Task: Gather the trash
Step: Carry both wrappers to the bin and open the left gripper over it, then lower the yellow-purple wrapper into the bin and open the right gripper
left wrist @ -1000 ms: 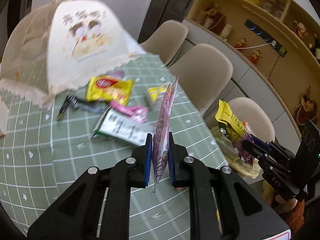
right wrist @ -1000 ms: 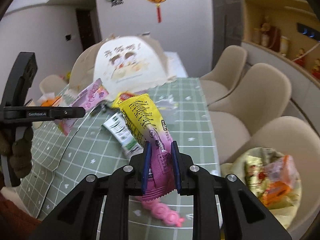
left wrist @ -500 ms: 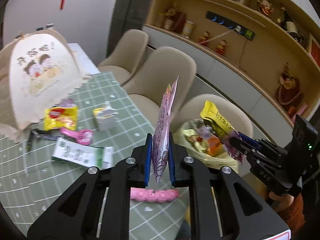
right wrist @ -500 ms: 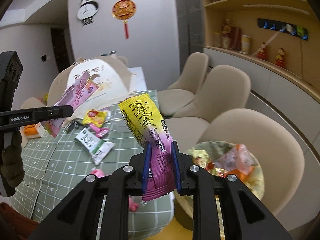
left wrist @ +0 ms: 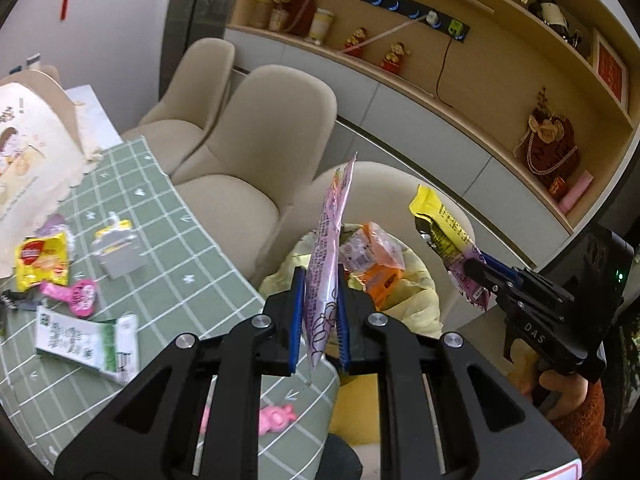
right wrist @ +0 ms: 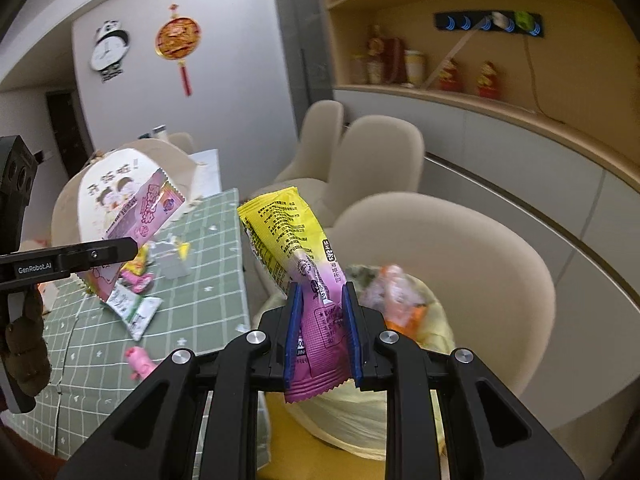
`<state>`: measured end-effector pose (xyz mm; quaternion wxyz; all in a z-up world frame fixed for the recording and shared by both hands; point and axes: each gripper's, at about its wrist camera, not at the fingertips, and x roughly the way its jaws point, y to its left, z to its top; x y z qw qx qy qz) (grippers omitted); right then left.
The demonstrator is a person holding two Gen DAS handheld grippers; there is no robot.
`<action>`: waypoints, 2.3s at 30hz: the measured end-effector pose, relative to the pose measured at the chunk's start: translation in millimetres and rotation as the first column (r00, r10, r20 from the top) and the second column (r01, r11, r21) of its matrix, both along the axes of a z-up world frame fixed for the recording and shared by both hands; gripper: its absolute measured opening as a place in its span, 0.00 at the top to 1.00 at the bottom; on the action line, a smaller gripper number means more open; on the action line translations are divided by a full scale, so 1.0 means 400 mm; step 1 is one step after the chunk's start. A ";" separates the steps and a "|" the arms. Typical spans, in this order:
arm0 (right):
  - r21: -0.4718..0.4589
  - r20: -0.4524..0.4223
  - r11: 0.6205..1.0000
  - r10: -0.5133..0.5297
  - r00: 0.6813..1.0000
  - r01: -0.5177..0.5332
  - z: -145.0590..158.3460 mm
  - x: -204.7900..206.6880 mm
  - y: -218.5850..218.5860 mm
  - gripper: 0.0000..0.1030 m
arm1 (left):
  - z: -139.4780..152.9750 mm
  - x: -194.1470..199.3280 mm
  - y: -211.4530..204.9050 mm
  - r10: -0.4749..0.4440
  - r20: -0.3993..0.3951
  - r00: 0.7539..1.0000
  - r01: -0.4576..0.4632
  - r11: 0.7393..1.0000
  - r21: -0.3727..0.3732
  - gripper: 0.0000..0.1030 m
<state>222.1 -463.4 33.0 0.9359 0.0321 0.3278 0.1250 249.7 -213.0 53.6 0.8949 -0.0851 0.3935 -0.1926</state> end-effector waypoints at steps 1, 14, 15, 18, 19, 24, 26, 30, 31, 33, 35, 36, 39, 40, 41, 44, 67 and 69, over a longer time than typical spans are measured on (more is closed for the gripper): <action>-0.002 -0.013 1.000 -0.016 1.000 0.016 -0.006 0.003 -0.014 0.80 | -0.007 0.012 -0.014 -0.009 -0.007 1.000 0.009 1.000 -0.004 0.88; -0.023 -0.089 0.992 -0.125 0.988 0.123 -0.054 0.041 -0.118 0.80 | -0.126 0.142 -0.177 -0.175 -0.104 0.979 0.171 0.984 -0.047 0.88; -0.026 -0.090 0.991 -0.129 0.987 0.128 -0.057 0.044 -0.123 0.80 | -0.138 0.157 -0.188 -0.191 -0.116 0.975 0.186 0.981 -0.054 0.88; -0.040 -0.102 0.988 -0.152 0.983 0.149 -0.070 0.053 -0.140 0.80 | -0.184 0.208 -0.238 -0.252 -0.170 0.953 0.242 0.967 -0.075 0.88; -0.041 -0.106 0.987 -0.159 0.982 0.155 -0.072 0.055 -0.143 0.80 | -0.205 0.225 -0.258 -0.269 -0.196 0.943 0.259 0.963 -0.074 0.88; -0.050 -0.128 0.981 -0.191 0.973 0.186 -0.087 0.067 -0.172 0.80 | -0.284 0.288 -0.331 -0.285 -0.259 0.923 0.288 0.957 -0.029 0.74; -0.052 -0.132 0.980 -0.197 0.971 0.192 -0.092 0.070 -0.180 0.80 | -0.300 0.294 -0.338 -0.283 -0.260 0.923 0.286 0.958 -0.024 0.62; -0.047 -0.140 0.981 -0.193 0.971 0.188 -0.097 0.090 -0.179 0.80 | -0.294 0.291 -0.334 -0.285 -0.250 0.925 0.293 0.956 -0.007 0.58; -0.045 -0.140 0.982 -0.187 0.972 0.182 -0.098 0.094 -0.173 0.80 | -0.288 0.286 -0.326 -0.277 -0.243 0.930 0.285 0.958 0.000 0.57; -0.044 -0.141 0.985 -0.169 0.976 0.164 -0.100 0.109 -0.156 0.80 | -0.273 0.276 -0.307 -0.255 -0.227 0.940 0.266 0.964 0.017 0.57; -0.039 -0.144 0.989 -0.144 0.979 0.139 -0.104 0.126 -0.136 0.80 | -0.251 0.263 -0.281 -0.225 -0.207 0.952 0.237 0.971 0.031 0.56; -0.033 -0.146 0.992 -0.128 0.981 0.124 -0.106 0.136 -0.123 0.80 | -0.244 0.260 -0.269 -0.215 -0.204 0.955 0.227 0.973 0.034 0.56; -0.013 -0.151 0.997 -0.072 0.986 0.071 -0.113 0.170 -0.077 0.80 | -0.221 0.242 -0.230 -0.182 -0.192 0.964 0.193 0.980 0.044 0.54; -0.005 -0.155 0.998 -0.057 0.986 0.057 -0.115 0.179 -0.066 0.80 | -0.212 0.236 -0.211 -0.166 -0.185 0.969 0.177 0.983 0.047 0.53; 0.008 -0.165 0.999 -0.036 0.986 0.038 -0.121 0.191 -0.052 0.80 | -0.206 0.231 -0.196 -0.152 -0.180 0.972 0.163 0.985 0.049 0.53; 0.041 -0.235 0.998 0.048 0.971 -0.040 -0.165 0.231 -0.002 0.80 | -0.198 0.199 -0.116 -0.088 -0.175 0.981 0.097 0.994 0.045 0.52; -0.092 -0.265 0.996 -0.017 0.964 -0.007 -0.219 0.125 0.092 0.57 | -0.271 -0.124 0.385 0.371 -0.250 0.894 -0.364 0.928 0.073 0.50; -0.066 -0.223 0.998 -0.009 0.975 -0.006 -0.189 0.100 0.109 0.57 | -0.269 -0.147 0.415 0.413 -0.239 0.879 -0.407 0.910 0.075 0.50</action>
